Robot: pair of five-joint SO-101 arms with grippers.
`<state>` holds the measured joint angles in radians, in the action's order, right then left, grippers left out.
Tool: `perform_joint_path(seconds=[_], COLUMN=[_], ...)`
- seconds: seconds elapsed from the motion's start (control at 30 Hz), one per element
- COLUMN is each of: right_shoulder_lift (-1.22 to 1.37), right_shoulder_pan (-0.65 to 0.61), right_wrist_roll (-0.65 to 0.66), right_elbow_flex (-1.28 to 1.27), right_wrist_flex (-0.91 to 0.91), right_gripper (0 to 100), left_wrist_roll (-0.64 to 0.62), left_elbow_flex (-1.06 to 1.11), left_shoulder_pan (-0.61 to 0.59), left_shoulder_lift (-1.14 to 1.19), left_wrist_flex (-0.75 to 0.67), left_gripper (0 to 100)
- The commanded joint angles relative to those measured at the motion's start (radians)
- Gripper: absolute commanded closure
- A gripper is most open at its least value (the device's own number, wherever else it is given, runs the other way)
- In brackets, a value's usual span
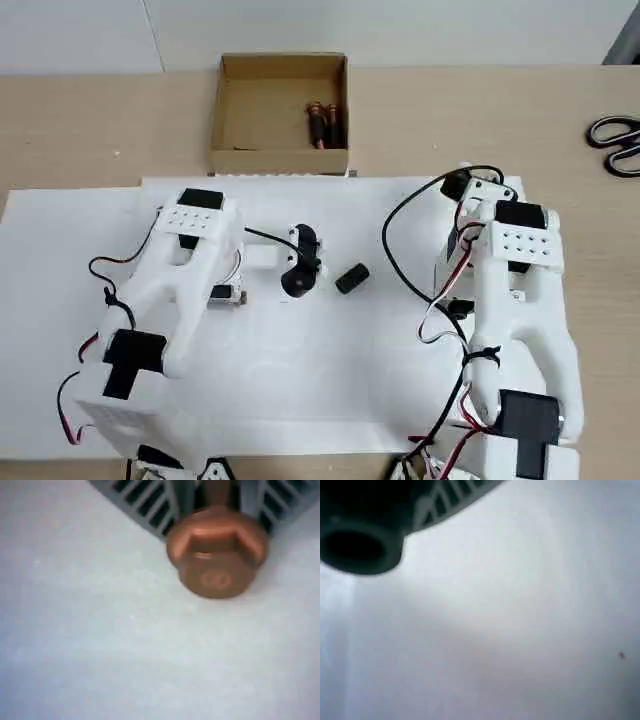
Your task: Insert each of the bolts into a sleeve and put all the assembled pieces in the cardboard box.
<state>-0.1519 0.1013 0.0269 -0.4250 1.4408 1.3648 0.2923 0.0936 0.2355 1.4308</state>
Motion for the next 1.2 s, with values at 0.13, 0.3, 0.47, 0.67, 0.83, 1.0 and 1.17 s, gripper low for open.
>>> perform_joint_path(seconds=[0.13,0.3,0.47,0.67,0.83,1.0,1.17], right_shoulder_lift=[-0.062,-0.216,-0.332,-0.418,-0.587,-0.766,-0.915], right_shoulder_pan=[0.001,-0.001,-0.001,0.004,-0.001,-0.001,-0.058], right_wrist_roll=[0.009,0.008,0.009,0.005,0.002,-0.032,-0.051], right_elbow_flex=[0.012,0.092,0.106,0.107,0.11,0.092,-0.02], right_wrist_flex=[0.028,0.166,0.234,0.285,0.275,0.275,0.199], right_gripper=[99.5,99.5,99.5,99.5,99.6,99.6,99.6], left_wrist_roll=[0.264,0.034,-0.39,-0.858,-1.065,-1.238,-1.405], left_elbow_flex=[-0.309,-0.501,-0.587,-0.661,-0.604,-0.518,-0.351], left_shoulder_pan=[0.02,0.028,0.06,0.126,0.184,0.209,0.201], left_shoulder_lift=[0.002,0.002,0.0,-0.157,-0.436,-0.677,-0.865], left_wrist_flex=[0.272,0.319,0.319,0.321,0.321,0.292,0.18], left_gripper=[100,100,100,100,100,100,100])
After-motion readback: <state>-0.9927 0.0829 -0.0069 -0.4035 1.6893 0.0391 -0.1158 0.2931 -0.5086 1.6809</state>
